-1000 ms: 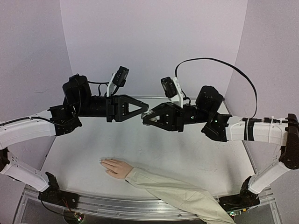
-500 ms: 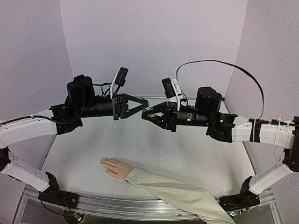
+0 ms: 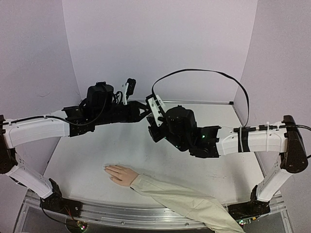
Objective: Paint the nails
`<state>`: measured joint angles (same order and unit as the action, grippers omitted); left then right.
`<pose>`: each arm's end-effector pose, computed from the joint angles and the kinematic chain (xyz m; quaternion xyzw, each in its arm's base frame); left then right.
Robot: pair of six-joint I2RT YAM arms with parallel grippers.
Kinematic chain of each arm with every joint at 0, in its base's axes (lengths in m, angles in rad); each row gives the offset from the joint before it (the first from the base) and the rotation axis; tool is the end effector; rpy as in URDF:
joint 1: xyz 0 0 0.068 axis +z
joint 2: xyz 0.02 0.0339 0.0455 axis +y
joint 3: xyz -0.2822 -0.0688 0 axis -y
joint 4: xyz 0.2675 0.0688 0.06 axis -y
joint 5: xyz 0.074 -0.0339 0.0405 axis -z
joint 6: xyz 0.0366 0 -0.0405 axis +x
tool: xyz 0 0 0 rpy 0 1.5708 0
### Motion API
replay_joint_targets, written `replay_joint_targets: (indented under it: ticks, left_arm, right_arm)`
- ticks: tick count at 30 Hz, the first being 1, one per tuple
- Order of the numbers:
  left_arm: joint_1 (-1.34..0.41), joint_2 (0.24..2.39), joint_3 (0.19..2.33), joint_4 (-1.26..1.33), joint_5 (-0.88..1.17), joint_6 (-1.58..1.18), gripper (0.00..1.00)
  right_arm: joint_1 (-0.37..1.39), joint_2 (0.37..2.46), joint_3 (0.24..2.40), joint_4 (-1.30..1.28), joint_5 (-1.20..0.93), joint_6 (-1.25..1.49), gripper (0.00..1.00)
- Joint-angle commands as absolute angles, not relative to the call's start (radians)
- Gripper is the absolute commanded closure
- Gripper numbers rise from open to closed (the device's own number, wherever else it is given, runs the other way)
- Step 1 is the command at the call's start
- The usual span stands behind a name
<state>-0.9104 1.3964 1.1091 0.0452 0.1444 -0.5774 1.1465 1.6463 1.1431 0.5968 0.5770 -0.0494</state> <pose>0.2115 -0.2809 0.3467 0.1740 0.7670 -0.4582 0.4140 0.1865 0.3643 0.3282 -0.1895 0.6519 0.2062 0.7047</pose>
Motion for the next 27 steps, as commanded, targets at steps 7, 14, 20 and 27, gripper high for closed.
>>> replay_joint_targets:
  ticks: [7, 14, 20, 27]
  left_arm:
    - [-0.923, 1.283, 1.173, 0.006, 0.288, -0.497, 0.47]
    - [-0.923, 1.195, 1.138, 0.047, 0.446, -0.440, 0.39]
    - [-0.928, 1.187, 1.112, 0.160, 0.623, -0.469, 0.41]
    - [-0.968, 1.227, 1.138, 0.206, 0.666, -0.478, 0.47]
  right_arm:
    - [0.958, 1.442, 1.032, 0.679, -0.057, 0.021, 1.00]
    - [0.866, 1.386, 1.026, 0.723, -0.762, 0.175, 1.00]
    - [0.866, 1.387, 1.005, 0.965, -0.995, 0.396, 1.00]
    - [0.865, 1.409, 1.015, 1.021, -1.026, 0.458, 1.00]
